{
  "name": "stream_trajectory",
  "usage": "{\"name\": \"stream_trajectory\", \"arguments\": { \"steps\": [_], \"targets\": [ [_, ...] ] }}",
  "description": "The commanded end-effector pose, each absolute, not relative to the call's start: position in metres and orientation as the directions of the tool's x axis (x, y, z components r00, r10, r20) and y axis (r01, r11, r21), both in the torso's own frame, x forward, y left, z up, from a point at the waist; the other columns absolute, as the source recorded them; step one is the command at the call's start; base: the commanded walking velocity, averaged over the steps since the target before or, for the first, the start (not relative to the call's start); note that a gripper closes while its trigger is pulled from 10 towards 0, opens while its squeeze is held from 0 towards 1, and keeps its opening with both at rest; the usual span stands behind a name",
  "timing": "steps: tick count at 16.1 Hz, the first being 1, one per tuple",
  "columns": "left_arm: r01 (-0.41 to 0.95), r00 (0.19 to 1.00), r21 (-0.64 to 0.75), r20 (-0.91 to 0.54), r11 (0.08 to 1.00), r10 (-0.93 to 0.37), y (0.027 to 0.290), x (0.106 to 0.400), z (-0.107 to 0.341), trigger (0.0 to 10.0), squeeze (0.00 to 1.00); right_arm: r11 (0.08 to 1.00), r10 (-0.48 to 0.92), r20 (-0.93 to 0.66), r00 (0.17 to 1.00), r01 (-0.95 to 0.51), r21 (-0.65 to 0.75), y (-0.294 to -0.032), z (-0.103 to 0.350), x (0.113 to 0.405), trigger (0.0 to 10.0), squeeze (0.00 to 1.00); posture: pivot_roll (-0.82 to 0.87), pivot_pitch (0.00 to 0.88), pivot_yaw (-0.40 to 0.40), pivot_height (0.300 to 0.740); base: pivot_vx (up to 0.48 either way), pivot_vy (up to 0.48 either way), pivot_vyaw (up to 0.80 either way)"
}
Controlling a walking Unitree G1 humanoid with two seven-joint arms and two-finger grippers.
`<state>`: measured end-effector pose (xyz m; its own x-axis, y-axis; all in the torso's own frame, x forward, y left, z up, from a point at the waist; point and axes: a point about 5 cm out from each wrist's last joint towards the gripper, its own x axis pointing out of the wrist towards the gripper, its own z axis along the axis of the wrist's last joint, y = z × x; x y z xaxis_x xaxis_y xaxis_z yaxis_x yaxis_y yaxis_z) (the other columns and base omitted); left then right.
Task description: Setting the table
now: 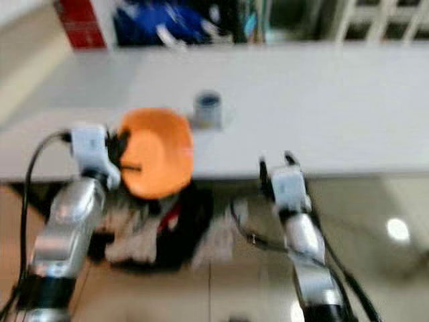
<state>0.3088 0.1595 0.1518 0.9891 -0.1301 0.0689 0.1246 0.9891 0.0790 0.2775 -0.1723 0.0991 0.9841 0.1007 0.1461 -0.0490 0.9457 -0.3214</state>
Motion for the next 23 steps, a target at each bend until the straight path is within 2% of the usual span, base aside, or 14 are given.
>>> {"name": "stream_trajectory", "arguments": {
  "steps": [1, 3, 9, 13, 15, 18, 23],
  "targets": [
    [0.116, 0.985, 0.119, 0.117, 0.986, -0.13, 0.166, 0.306, 0.161, 0.0, 0.0, 0.948, 0.119, 0.159, 0.98, -0.065, -0.312, -0.165, 0.102, 0.279, 10.0, 0.0, -0.12, 0.0, 0.079, 0.74, 0.0, -0.446, 0.0],
    [0.135, 0.978, 0.139, 0.141, 0.981, -0.155, 0.161, 0.304, 0.164, 0.0, 0.0, 0.947, 0.121, 0.156, 0.98, -0.067, -0.314, -0.165, 0.101, 0.279, 10.0, 0.0, -0.12, 0.0, 0.079, 0.74, 0.0, -0.441, 0.0],
    [0.161, 0.969, 0.118, 0.168, 0.98, -0.18, 0.156, 0.303, 0.173, 0.0, 0.0, 0.946, 0.121, 0.145, 0.982, -0.07, -0.316, -0.165, 0.098, 0.28, 10.0, 0.0, -0.12, 0.0, 0.077, 0.74, 0.0, 0.0, 0.0],
    [0.156, 0.972, 0.095, 0.165, 0.983, -0.17, 0.16, 0.306, 0.173, 0.0, 0.0, 0.941, 0.127, 0.156, 0.98, -0.069, -0.332, -0.164, 0.1, 0.282, 10.0, 0.0, -0.12, 0.0, 0.079, 0.74, 0.0, -0.472, 0.0],
    [0.16, 0.971, 0.09, 0.167, 0.983, -0.173, 0.16, 0.306, 0.173, 0.0, 0.0, 0.949, 0.106, 0.127, 0.986, -0.062, -0.308, -0.164, 0.097, 0.283, 10.0, 0.0, -0.12, 0.0, 0.078, 0.74, 0.0, -0.461, -0.8],
    [0.16, 0.971, 0.084, 0.167, 0.983, -0.173, 0.158, 0.306, 0.173, 0.0, 0.0, 0.949, 0.123, 0.165, 0.979, -0.067, -0.308, -0.163, 0.102, 0.282, 10.0, 0.0, -0.12, 0.0, 0.077, 0.74, 0.0, -0.459, -0.71],
    [0.138, 0.977, 0.08, 0.153, 0.987, -0.149, 0.164, 0.309, 0.169, 0.0, 0.0, 0.945, 0.126, 0.163, 0.979, -0.069, -0.318, -0.163, 0.102, 0.282, 10.0, 0.0, -0.12, 0.0, 0.075, 0.74, 0.103, -0.419, 0.0]
  ]
}}
